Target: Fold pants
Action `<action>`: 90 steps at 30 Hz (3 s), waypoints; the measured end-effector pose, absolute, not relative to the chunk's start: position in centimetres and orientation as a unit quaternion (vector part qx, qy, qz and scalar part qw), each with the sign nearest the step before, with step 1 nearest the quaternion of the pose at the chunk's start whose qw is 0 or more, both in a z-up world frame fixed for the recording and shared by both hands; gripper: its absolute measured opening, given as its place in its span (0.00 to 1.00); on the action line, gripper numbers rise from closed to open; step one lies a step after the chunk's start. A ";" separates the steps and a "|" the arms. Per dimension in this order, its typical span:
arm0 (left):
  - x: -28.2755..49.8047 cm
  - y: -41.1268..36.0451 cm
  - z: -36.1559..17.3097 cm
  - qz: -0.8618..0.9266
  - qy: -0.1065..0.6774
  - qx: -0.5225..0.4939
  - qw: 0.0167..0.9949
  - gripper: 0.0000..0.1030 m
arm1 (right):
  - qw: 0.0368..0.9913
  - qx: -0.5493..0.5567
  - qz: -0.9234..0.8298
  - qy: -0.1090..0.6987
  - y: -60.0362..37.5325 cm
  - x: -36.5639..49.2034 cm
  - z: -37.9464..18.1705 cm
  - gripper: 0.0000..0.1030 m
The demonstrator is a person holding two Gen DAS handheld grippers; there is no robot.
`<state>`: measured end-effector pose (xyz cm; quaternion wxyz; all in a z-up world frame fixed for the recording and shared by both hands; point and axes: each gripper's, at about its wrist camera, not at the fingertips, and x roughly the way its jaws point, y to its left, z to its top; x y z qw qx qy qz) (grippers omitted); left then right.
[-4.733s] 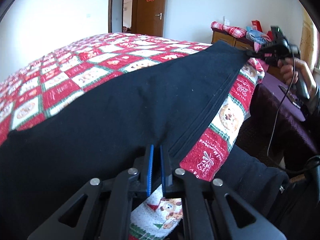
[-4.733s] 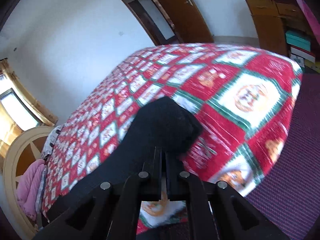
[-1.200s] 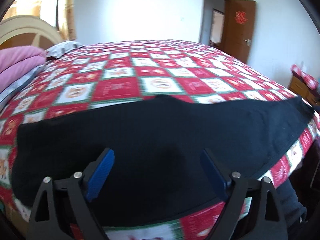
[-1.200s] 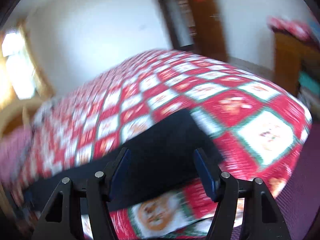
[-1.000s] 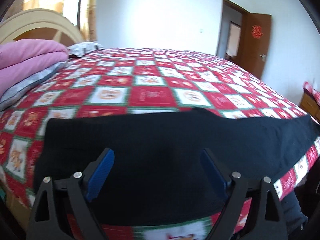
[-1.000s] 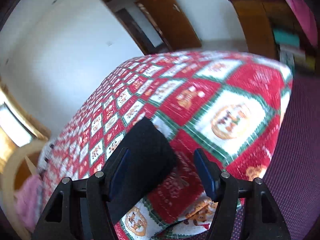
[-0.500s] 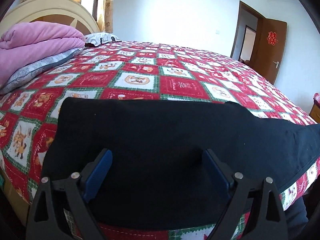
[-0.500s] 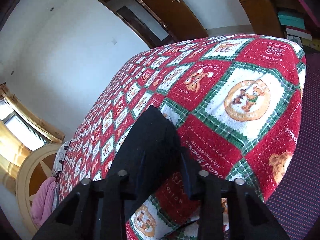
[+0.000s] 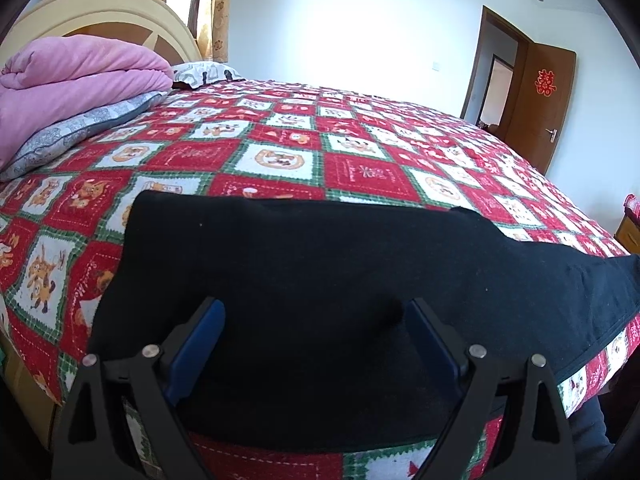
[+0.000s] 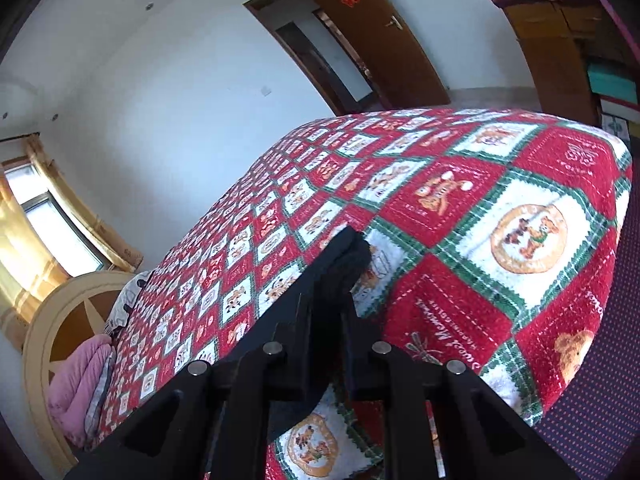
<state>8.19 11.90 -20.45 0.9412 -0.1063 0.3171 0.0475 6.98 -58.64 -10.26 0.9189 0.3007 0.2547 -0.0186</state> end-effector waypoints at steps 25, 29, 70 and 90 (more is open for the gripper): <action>7.7 12.6 -20.5 0.060 0.321 -0.097 0.940 0.92 | 0.954 0.176 0.084 0.229 -48.9 6.6 -5.7 0.11; 7.6 12.6 -20.6 0.061 0.321 -0.095 0.940 0.92 | 0.956 0.158 0.108 0.223 -46.8 6.4 -5.0 0.11; 7.6 12.5 -20.9 0.064 0.322 -0.083 0.941 0.92 | 0.924 0.033 0.240 0.295 -25.0 10.4 -11.8 0.11; 7.6 12.4 -21.0 0.064 0.322 -0.083 0.941 0.93 | 0.911 -0.027 0.264 0.317 -18.7 10.2 -15.0 0.11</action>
